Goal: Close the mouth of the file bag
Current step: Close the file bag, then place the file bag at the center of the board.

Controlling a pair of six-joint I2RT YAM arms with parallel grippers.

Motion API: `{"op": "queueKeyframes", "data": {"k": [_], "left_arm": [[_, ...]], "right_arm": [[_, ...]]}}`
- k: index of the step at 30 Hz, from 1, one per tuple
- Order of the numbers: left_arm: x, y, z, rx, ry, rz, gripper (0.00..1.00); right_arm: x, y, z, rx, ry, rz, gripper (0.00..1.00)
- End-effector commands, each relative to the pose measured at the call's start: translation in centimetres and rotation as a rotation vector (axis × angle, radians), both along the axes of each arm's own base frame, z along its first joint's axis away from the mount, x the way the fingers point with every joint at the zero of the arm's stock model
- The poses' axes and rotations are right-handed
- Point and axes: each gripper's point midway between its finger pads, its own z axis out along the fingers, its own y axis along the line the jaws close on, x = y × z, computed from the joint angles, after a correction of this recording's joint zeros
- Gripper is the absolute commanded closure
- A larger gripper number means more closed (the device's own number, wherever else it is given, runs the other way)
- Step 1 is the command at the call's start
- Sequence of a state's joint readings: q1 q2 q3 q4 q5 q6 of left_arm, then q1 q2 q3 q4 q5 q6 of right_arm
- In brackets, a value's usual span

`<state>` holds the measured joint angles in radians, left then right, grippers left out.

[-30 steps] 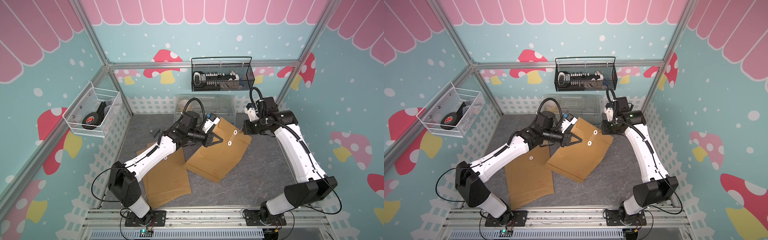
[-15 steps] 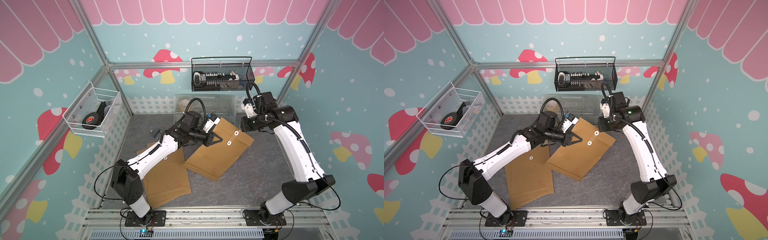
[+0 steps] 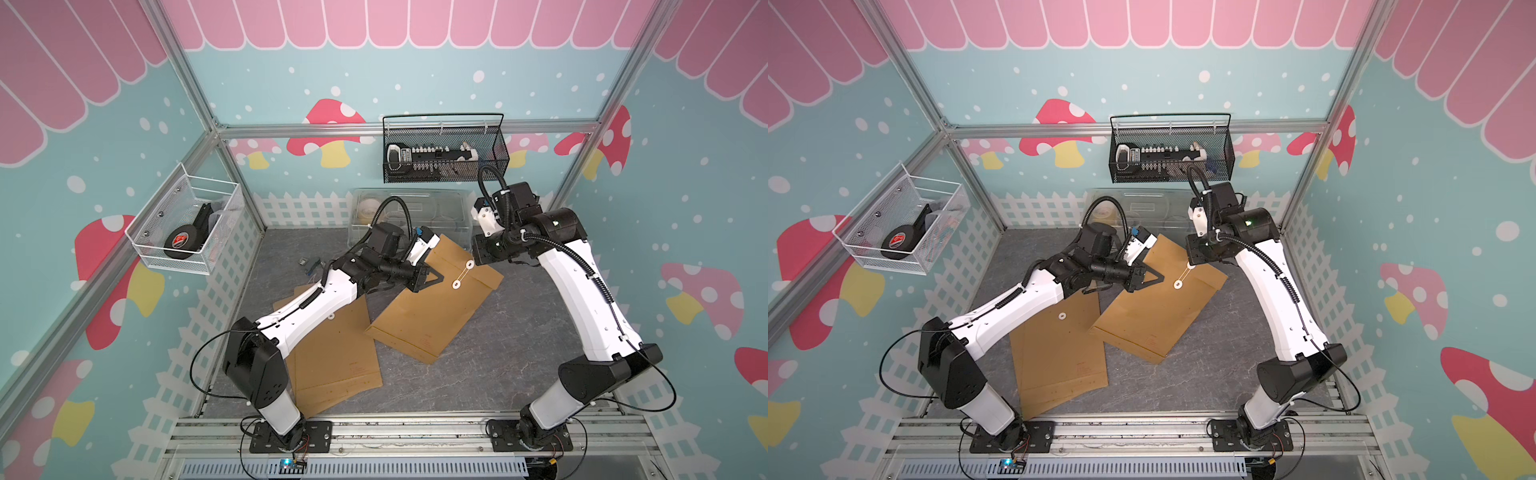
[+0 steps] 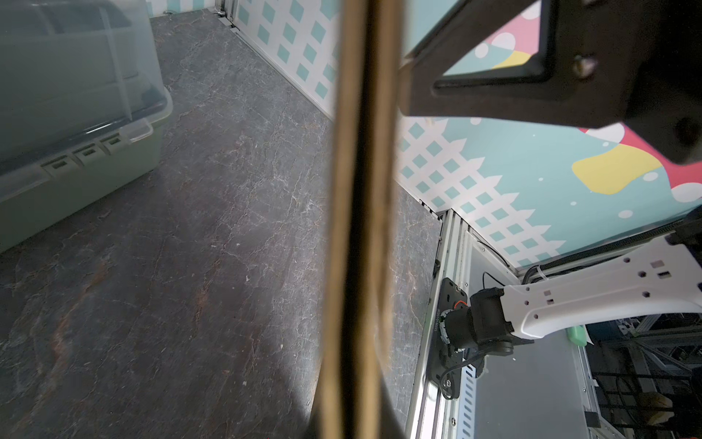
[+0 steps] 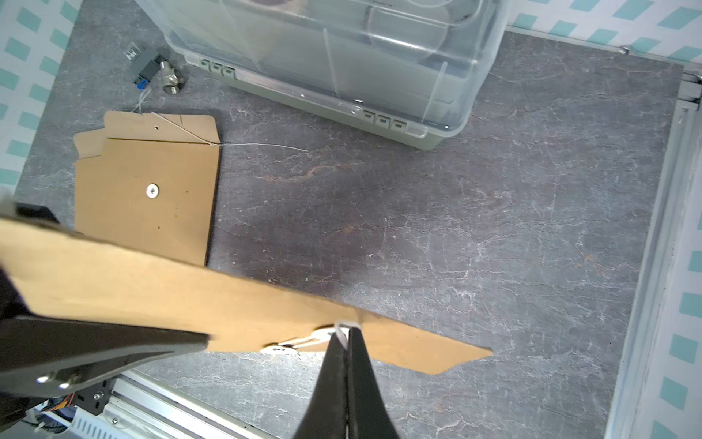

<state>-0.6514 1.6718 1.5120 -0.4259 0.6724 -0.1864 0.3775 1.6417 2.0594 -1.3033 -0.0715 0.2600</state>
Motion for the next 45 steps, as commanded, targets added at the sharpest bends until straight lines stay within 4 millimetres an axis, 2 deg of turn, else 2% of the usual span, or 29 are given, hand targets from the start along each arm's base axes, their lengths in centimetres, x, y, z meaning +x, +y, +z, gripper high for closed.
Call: {"op": "queueKeyframes", "data": {"k": [1, 6, 14, 21, 26, 32, 35, 39, 43, 45], "left_arm": [[-0.1, -0.7, 1.3, -0.018, -0.046, -0.018, 1.00], [0.2, -0.6, 1.8, -0.025, -0.055, -0.003, 1.00], [1.7, 0.2, 3.1, -0.084, -0.042, 0.066, 1.00], [3.2, 1.2, 4.0, -0.151, -0.019, 0.129, 1.00], [4.8, 2.8, 5.7, -0.247, -0.002, 0.208, 1.00], [4.0, 2.7, 6.9, -0.302, 0.027, 0.180, 1.00], [3.6, 2.8, 7.1, -0.310, 0.035, 0.180, 1.00], [3.2, 2.7, 6.6, -0.300, 0.049, 0.178, 1.00], [3.1, 2.2, 5.7, -0.283, 0.072, 0.187, 1.00], [3.2, 1.5, 5.0, -0.277, 0.091, 0.205, 1.00]], "right_arm": [[0.4, 2.5, 0.7, 0.062, -0.014, 0.046, 1.00], [-0.2, 3.8, 0.2, 0.108, 0.007, 0.079, 1.00], [-1.9, 4.1, -2.4, 0.184, 0.034, 0.069, 1.00], [-2.6, 4.5, -3.0, 0.249, 0.039, 0.076, 1.00], [-3.2, 3.3, -3.7, 0.304, 0.059, 0.051, 0.98], [-3.2, 1.8, -4.2, 0.310, 0.050, 0.024, 0.83], [-3.0, 1.6, -4.4, 0.313, 0.051, 0.024, 0.81], [-2.9, 0.7, -4.2, 0.303, 0.032, 0.006, 0.80], [-3.0, -1.8, -4.0, 0.285, -0.008, -0.068, 0.79], [-3.1, -3.2, -3.9, 0.277, -0.025, -0.114, 0.75]]}}
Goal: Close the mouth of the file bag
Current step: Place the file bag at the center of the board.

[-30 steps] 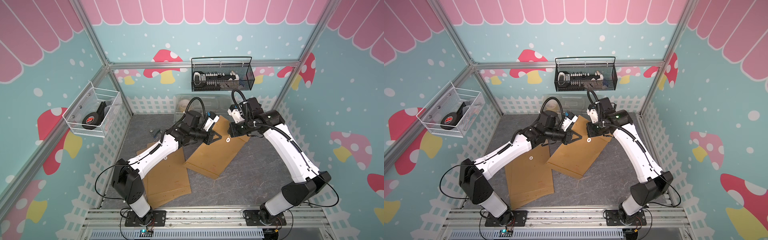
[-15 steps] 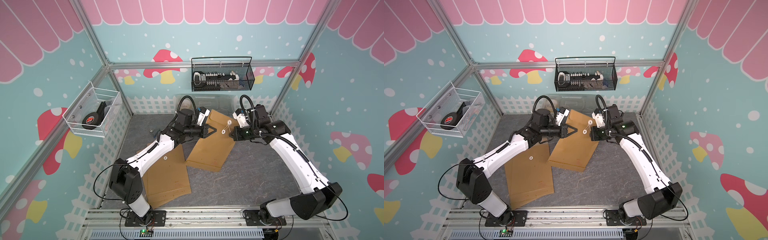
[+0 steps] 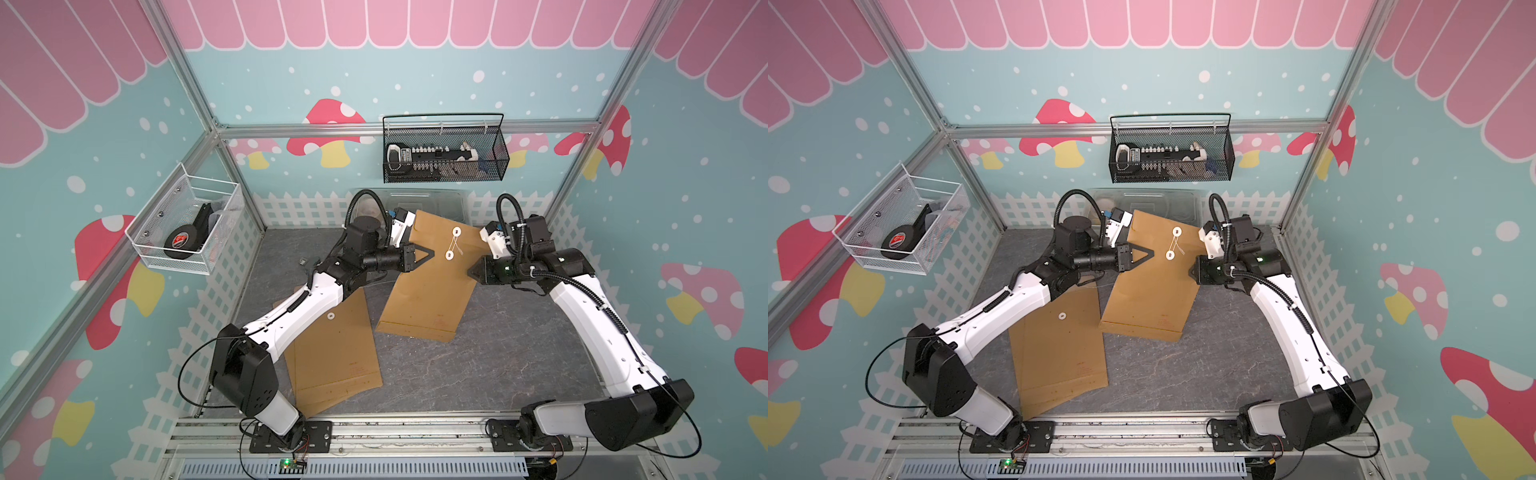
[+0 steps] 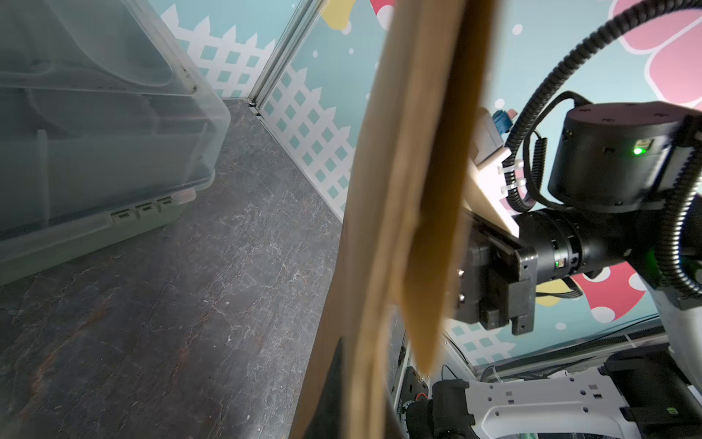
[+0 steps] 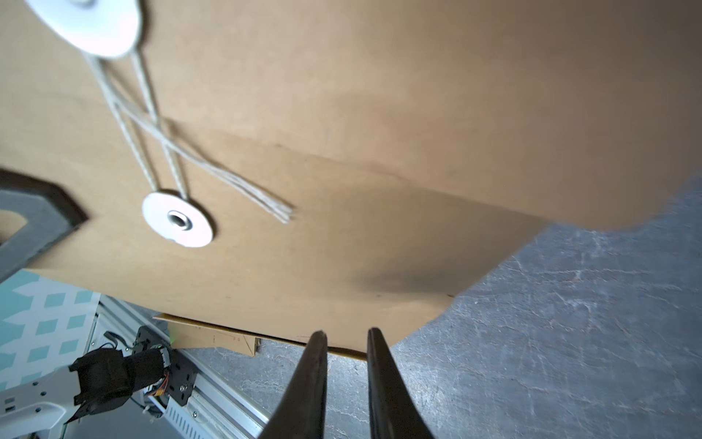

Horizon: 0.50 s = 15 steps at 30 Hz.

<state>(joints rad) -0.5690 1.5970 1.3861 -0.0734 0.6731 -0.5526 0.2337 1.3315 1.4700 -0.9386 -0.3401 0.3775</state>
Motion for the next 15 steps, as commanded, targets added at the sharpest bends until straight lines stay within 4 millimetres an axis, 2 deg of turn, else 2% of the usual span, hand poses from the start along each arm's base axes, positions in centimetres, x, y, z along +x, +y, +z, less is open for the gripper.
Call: {"op": "queueKeyframes", "data": {"k": [1, 4, 7, 10, 11, 15], "left_arm": [[-0.3, -1.5, 0.0, -0.030, 0.019, 0.011, 1.00], [0.8, -4.0, -2.6, -0.082, 0.126, 0.090, 1.00], [3.3, -6.0, -6.4, -0.177, 0.243, 0.227, 1.00], [4.8, -9.6, -9.6, -0.240, 0.331, 0.297, 1.00], [4.7, -10.9, -9.8, -0.258, 0.339, 0.295, 1.00], [5.4, -16.0, -13.8, -0.203, 0.361, 0.325, 1.00]], "right_arm": [[-0.3, -2.4, 1.1, -0.018, -0.054, -0.081, 0.70], [0.4, -5.2, 2.1, -0.070, -0.095, -0.193, 0.56], [1.2, -7.4, 2.9, -0.136, -0.136, -0.288, 0.46], [1.4, -8.1, 2.9, -0.157, -0.145, -0.322, 0.43], [1.3, -8.3, 2.8, -0.164, -0.145, -0.328, 0.42], [0.5, -10.5, 2.5, -0.257, -0.168, -0.398, 0.38]]}}
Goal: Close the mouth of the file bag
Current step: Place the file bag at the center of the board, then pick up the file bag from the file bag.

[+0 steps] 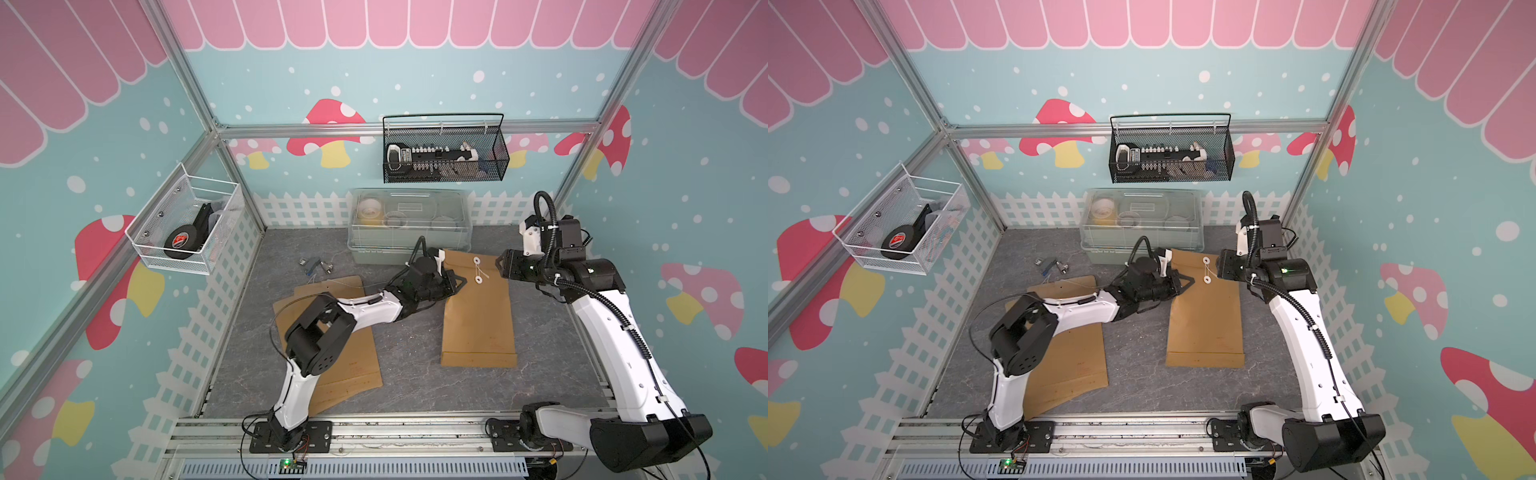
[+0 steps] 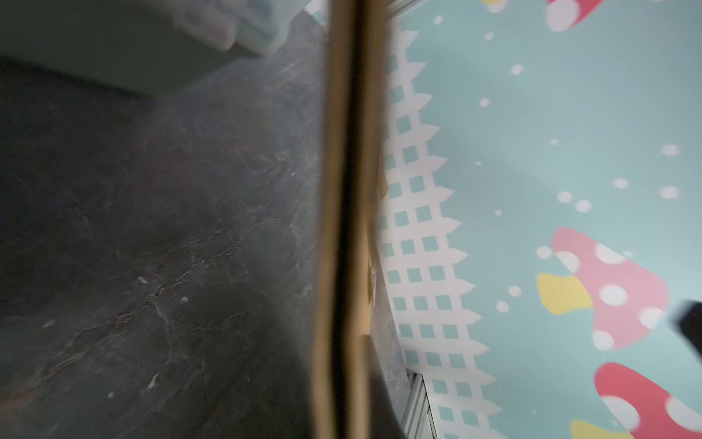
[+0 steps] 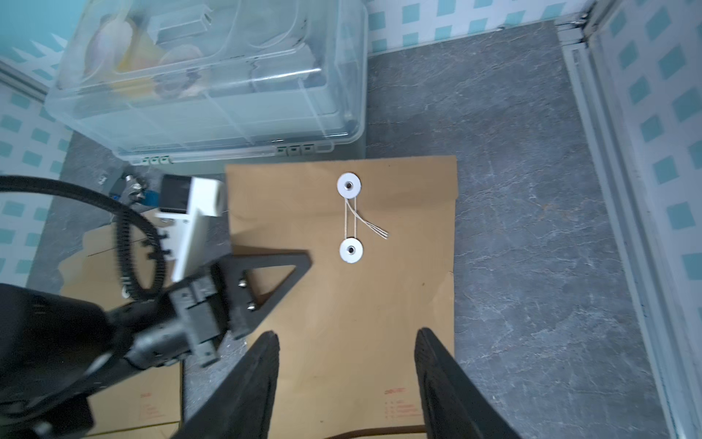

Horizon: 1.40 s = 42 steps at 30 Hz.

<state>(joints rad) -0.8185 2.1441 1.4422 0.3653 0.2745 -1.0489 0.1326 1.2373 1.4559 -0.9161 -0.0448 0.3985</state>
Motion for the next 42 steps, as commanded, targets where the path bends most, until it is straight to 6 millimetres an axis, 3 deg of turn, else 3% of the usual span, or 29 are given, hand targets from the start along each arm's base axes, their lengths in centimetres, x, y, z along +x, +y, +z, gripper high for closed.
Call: {"op": "queueKeyframes", "data": {"k": [1, 5, 9, 12, 16, 19, 21, 24, 28, 32, 34, 38, 40, 42], "left_arm": [[1.6, -3.8, 3.3, -0.104, -0.049, 0.092, 1.00], [1.8, -7.7, 0.3, -0.069, -0.004, 0.072, 1.00], [1.1, -10.0, -2.0, 0.007, 0.021, -0.001, 0.88], [0.6, -9.6, -3.6, 0.108, 0.046, -0.028, 0.67], [-0.3, -7.5, -5.4, 0.319, 0.065, -0.053, 0.27], [-0.4, -5.0, -5.7, 0.445, 0.049, -0.046, 0.14], [0.2, -2.6, -4.8, 0.502, 0.014, -0.021, 0.07], [0.9, 0.9, -2.4, 0.553, -0.049, 0.004, 0.05], [0.0, 6.2, 0.5, 0.637, -0.131, 0.044, 0.05], [-1.7, 14.0, 1.9, 0.754, -0.179, 0.157, 0.04], [-2.4, 18.2, 2.7, 0.793, -0.183, 0.245, 0.04], [-3.3, 27.2, 4.5, 0.856, -0.178, 0.449, 0.01], [-3.6, 31.6, 3.9, 0.810, -0.082, 0.529, 0.01], [-3.9, 34.6, 2.7, 0.692, 0.016, 0.563, 0.01]], "right_arm": [[-0.9, -2.5, 0.4, -0.090, -0.033, -0.090, 0.37], [-1.5, -3.0, 0.1, -0.118, -0.026, -0.090, 0.34], [-1.7, -3.0, -0.4, -0.121, -0.012, -0.078, 0.33], [-1.6, -3.0, -0.8, -0.122, -0.001, -0.068, 0.33], [-1.1, -2.8, -1.4, -0.110, 0.008, -0.064, 0.33], [-0.7, -2.3, -1.7, -0.083, 0.018, -0.053, 0.33], [-0.6, -1.8, -2.3, -0.062, 0.036, -0.038, 0.33], [-0.5, -1.1, -3.8, -0.028, 0.084, -0.021, 0.33], [-0.3, 1.3, -6.5, 0.098, 0.141, 0.018, 0.38], [-0.3, 4.9, -9.8, 0.135, 0.207, 0.076, 0.45], [-0.2, 6.8, -11.3, 0.146, 0.218, 0.096, 0.46], [0.0, 12.7, -13.6, 0.188, 0.209, 0.176, 0.48], [-0.2, 16.0, -15.1, 0.221, 0.218, 0.217, 0.49], [-0.4, 19.2, -16.2, 0.246, 0.232, 0.261, 0.51]]}}
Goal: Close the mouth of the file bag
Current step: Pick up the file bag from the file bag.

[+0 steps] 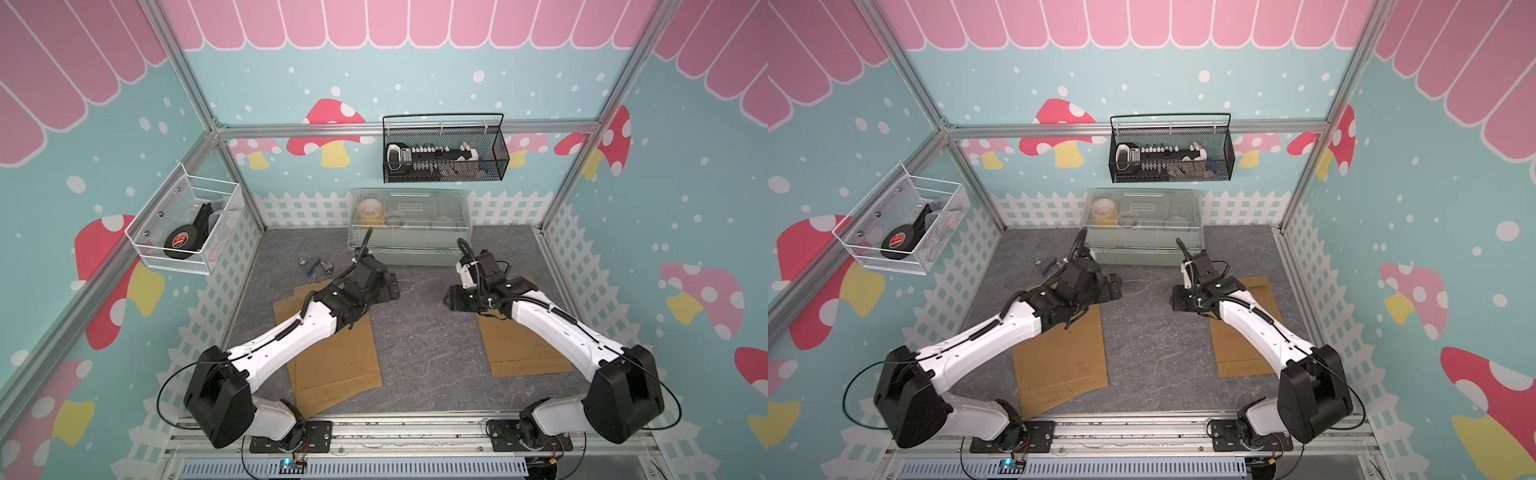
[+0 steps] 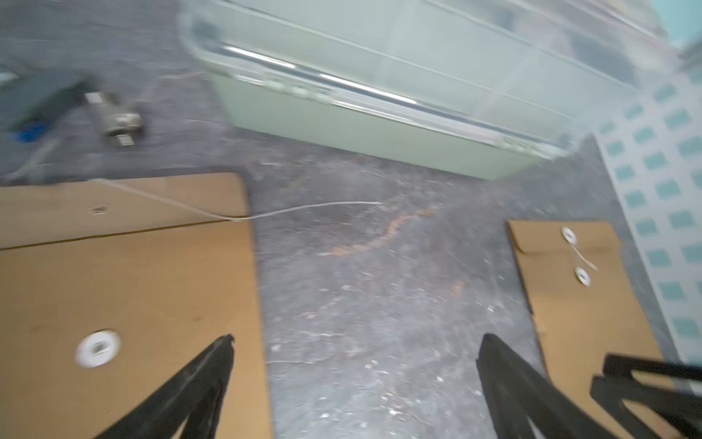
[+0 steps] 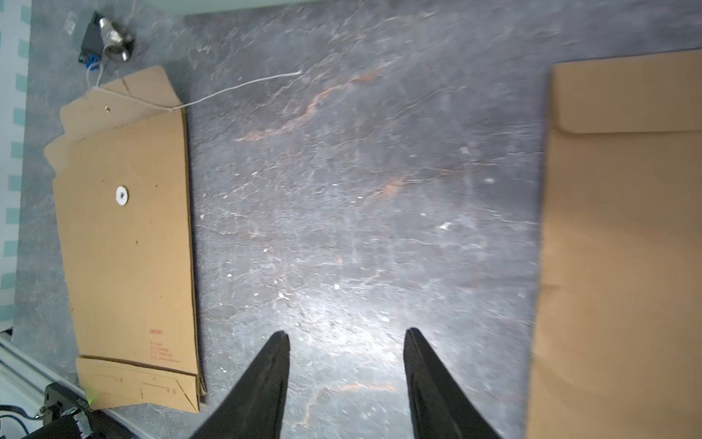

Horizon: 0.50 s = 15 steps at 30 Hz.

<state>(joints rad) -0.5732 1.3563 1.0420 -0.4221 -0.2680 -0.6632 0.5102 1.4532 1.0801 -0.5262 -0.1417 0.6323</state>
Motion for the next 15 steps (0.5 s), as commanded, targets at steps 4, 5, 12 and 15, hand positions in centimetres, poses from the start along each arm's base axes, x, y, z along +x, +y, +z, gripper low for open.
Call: {"op": "queueKeyframes", "data": {"k": [4, 5, 12, 15], "left_arm": [[-1.4, 8.6, -3.5, -0.129, 0.088, 0.179, 0.09], [-1.6, 9.3, -4.0, -0.099, 0.106, 0.195, 0.11], [-2.0, 9.9, -7.0, -0.082, 0.171, 0.227, 0.15], [-2.2, 9.8, -8.6, -0.106, 0.191, 0.243, 0.16]], "right_arm": [[0.7, 9.9, -2.3, 0.120, 0.006, 0.077, 0.52], [0.6, 11.2, -2.9, 0.122, 0.018, 0.094, 0.52], [0.4, 18.3, -7.0, 0.157, 0.119, 0.177, 0.54], [0.1, 20.0, -8.5, 0.180, 0.171, 0.195, 0.57]]}}
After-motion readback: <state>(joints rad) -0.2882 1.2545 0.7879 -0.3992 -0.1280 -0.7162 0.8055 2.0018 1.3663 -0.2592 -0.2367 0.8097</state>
